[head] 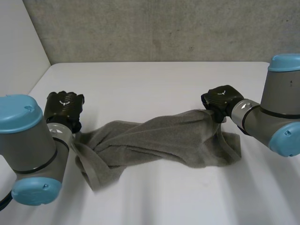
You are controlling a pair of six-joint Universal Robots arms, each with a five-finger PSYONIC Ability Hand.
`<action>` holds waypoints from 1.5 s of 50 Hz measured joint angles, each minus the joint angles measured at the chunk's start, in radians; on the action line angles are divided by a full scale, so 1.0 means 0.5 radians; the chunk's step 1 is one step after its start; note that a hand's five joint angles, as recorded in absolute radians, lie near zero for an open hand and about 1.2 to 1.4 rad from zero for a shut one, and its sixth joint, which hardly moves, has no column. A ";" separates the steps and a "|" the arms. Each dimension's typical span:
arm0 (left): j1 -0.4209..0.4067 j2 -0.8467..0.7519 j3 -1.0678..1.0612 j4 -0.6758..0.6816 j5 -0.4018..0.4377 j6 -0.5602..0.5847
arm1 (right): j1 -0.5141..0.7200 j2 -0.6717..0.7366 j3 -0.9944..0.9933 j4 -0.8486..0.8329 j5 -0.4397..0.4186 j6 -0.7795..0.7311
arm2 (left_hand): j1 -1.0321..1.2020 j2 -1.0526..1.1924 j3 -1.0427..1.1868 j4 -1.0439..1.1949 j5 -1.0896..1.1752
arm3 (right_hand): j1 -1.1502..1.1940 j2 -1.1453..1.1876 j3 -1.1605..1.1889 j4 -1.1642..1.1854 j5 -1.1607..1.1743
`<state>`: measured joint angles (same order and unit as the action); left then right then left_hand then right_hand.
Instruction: Fold the laundry
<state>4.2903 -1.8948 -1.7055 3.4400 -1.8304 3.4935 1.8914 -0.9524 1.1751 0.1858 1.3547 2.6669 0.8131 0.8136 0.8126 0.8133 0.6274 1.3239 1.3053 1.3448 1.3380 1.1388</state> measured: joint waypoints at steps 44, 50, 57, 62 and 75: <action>0.215 -0.552 0.691 -0.522 0.487 -0.580 | -0.115 -0.295 -0.072 -0.028 -0.118 -0.016 | -0.382 -0.389 -0.387 -0.388 -0.368 | 0.000 -0.001 0.000 0.000 0.000; 0.215 -0.566 0.702 -0.543 0.583 -0.663 | -0.234 -0.591 -0.056 -0.041 -0.418 0.253 | -0.399 -0.404 -0.403 -0.401 -0.382 | 0.000 -0.001 0.004 0.000 0.000; 0.215 -0.578 0.715 -0.528 0.643 -0.696 | -0.326 -0.833 -0.037 -0.036 -0.764 0.451 | -0.472 -0.478 -0.475 -0.476 -0.459 | 0.000 -0.001 0.004 0.000 0.000; 0.214 -0.604 0.736 -0.524 0.650 -0.695 | -0.360 -0.981 0.004 -0.036 -0.936 0.481 | -0.562 -0.568 -0.564 -0.567 -0.546 | 0.000 -0.001 0.004 0.000 0.000; 0.189 -0.648 0.771 -0.519 0.787 -0.710 | -0.390 -1.319 0.143 -0.046 -1.290 0.471 | -1.006 -1.014 -1.005 -1.004 -0.990 | 0.000 -0.001 0.004 0.000 0.000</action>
<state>4.3846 -2.2188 -1.3197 3.1805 -1.4371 3.1385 1.6962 -1.6119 1.2465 0.1627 0.7098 2.9023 0.3103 0.3065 0.3100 0.3113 0.1325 1.3238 1.3048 1.3467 1.3380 1.1388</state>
